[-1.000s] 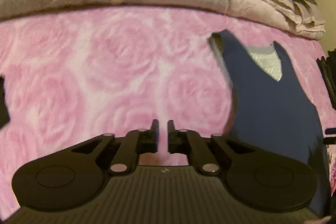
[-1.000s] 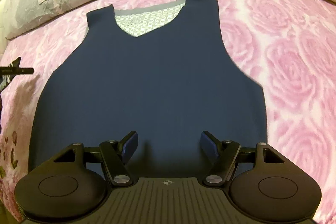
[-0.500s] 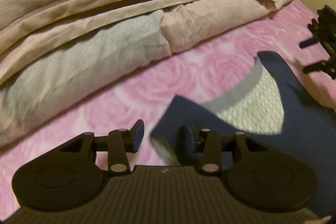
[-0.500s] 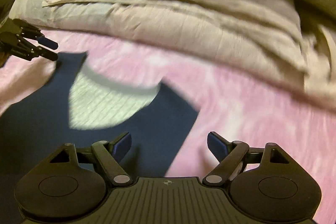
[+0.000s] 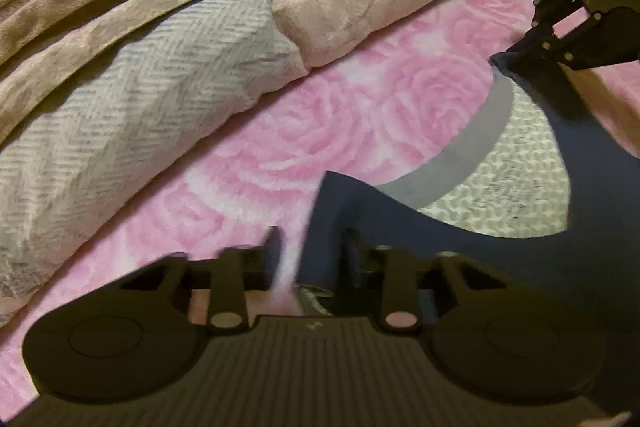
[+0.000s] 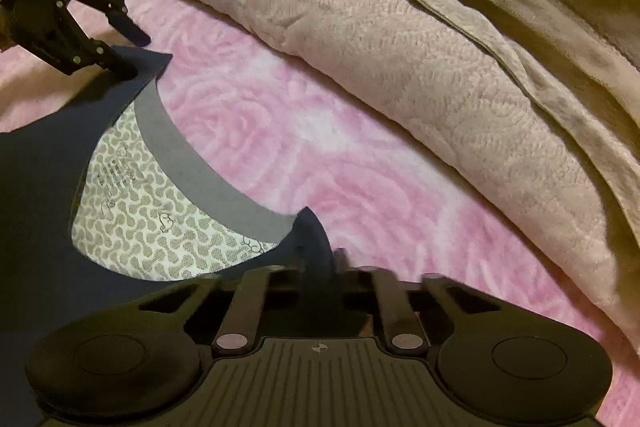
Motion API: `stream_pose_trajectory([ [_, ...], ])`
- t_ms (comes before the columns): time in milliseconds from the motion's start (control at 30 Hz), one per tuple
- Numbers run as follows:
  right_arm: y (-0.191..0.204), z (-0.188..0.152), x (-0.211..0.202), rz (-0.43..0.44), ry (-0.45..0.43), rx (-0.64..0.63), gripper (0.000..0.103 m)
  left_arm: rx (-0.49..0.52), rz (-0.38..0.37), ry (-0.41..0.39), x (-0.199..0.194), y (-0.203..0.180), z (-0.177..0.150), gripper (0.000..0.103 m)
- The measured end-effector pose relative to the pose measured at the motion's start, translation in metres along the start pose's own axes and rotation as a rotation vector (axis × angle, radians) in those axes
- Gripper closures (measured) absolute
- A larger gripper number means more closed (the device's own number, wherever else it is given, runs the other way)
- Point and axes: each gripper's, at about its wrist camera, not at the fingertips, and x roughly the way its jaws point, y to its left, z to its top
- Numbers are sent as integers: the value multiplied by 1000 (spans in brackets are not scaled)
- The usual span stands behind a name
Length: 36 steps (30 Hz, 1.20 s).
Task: Fold clothes
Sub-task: 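Grasp the vest neckline edge with the right gripper, then grasp the other shoulder with the left gripper while the right gripper lifts, folding toward the hem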
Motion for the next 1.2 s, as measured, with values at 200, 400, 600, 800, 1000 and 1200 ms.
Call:
stream_pose_trajectory([
  [200, 20, -15, -51, -71, -99, 66, 102, 76, -3, -71, -54, -33, -13, 102],
  [400, 81, -56, -139, -66, -179, 32, 102, 184, -2, -174, -135, -80, -36, 102],
  [600, 171, -115, -219, -7, -196, -54, 102, 252, -5, -129, -194, -165, -118, 102],
  [800, 269, -183, -257, 59, -140, -186, 102, 311, 1, -71, -244, -249, -204, 102],
  [1000, 344, -245, -270, 73, -79, -215, 102, 392, -7, -31, -269, -313, -283, 102],
  [1200, 419, -290, -269, 17, -36, -221, 102, 528, -2, -53, -267, -350, -359, 102],
])
